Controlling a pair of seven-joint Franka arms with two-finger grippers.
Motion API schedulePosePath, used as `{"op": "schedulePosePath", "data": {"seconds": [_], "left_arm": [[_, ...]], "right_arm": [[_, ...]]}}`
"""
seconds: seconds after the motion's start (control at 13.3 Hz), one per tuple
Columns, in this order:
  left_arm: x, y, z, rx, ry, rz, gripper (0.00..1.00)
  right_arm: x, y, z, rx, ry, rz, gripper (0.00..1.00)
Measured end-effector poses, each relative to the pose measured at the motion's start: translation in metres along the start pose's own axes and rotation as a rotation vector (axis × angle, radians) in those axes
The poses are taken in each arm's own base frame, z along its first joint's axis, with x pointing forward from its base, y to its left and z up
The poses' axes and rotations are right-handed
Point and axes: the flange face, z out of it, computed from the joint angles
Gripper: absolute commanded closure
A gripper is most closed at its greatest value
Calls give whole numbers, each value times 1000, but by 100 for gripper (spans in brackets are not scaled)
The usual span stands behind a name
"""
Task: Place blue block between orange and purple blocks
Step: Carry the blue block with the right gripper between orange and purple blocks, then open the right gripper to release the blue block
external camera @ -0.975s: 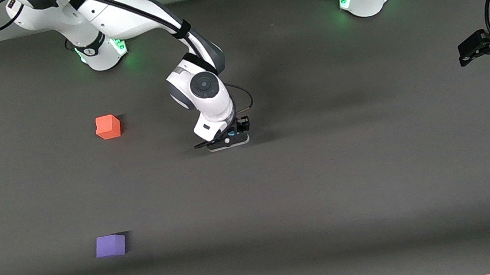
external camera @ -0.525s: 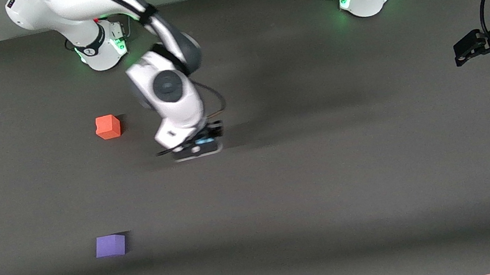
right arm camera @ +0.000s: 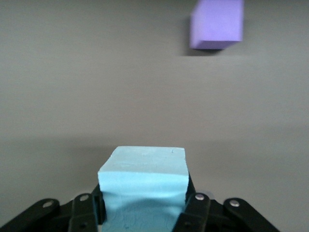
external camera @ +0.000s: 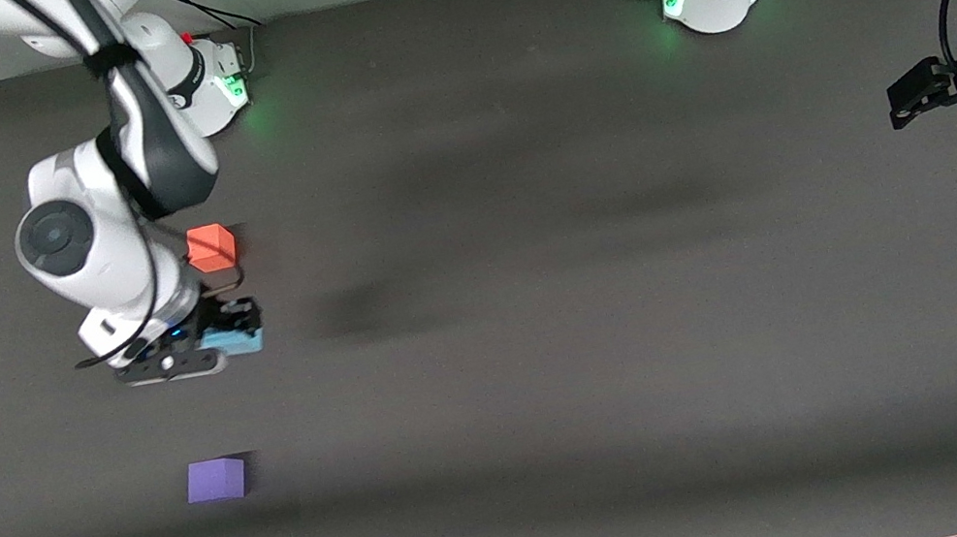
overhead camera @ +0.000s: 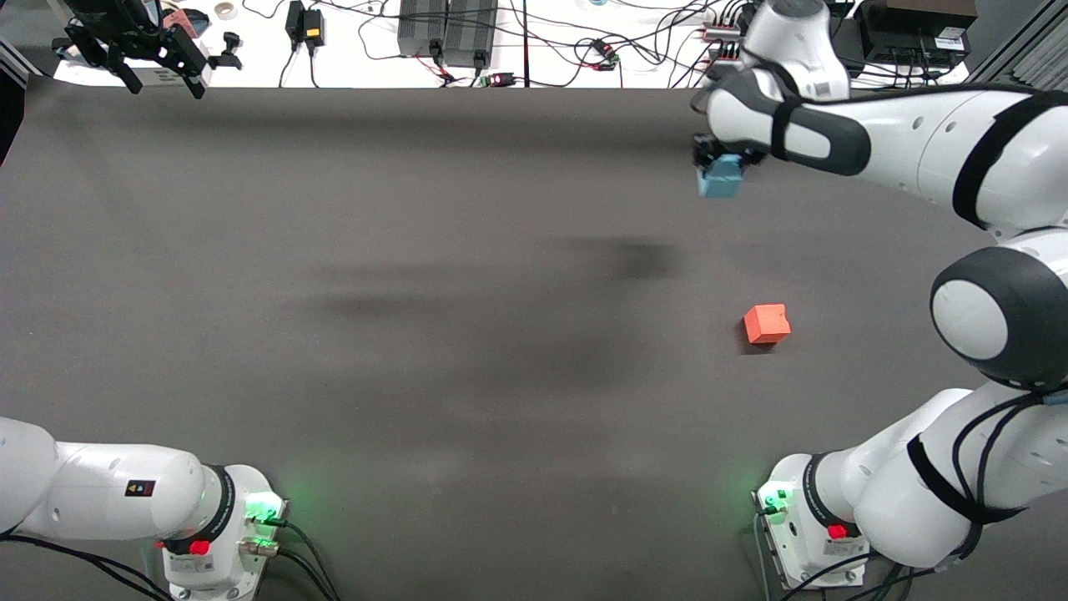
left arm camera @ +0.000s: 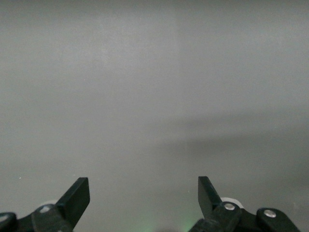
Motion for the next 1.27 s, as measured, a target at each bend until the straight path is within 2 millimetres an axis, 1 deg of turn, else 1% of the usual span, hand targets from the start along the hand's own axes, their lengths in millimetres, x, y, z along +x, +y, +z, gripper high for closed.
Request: {"op": "schedulePosePath", "data": {"seconds": [0.07,0.15,0.22,0.3,0.45,0.67,0.75,0.9,0.97,1.05,1.12,1.27], "left_arm": [[0,-1,0,0,0,-1,0],[0,-2,0,0,-2,-3,0],[-1,-2,1,-1,-7,-3,0],[-1,0,1,-1,-12,-1,0],[-1,2,2,-1,-15,3,0],[-2,2,2,-1,-16,3,0],[-2,1,2,-1,-17,3,0],[-2,1,2,-1,-18,3,0],[-2,1,3,-1,-19,3,0],[-2,1,3,-1,-19,3,0],[-2,1,3,-1,-19,3,0],[-2,1,3,-1,-20,3,0]], "right_arm": [[-9,22,29,-9,12,-4,77],[-21,34,54,-20,10,-4,77],[-29,38,73,-30,0,1,77],[-32,38,88,-32,-4,6,77],[-31,41,112,-17,-3,-1,77],[-30,64,143,30,-16,-31,76],[-29,71,149,42,-14,-34,76],[-30,74,156,49,-16,-38,70],[-30,74,158,47,-18,-43,59],[-30,74,158,46,-16,-47,6],[-30,74,158,45,-13,-49,0],[-29,74,158,42,-6,-49,0]]}}
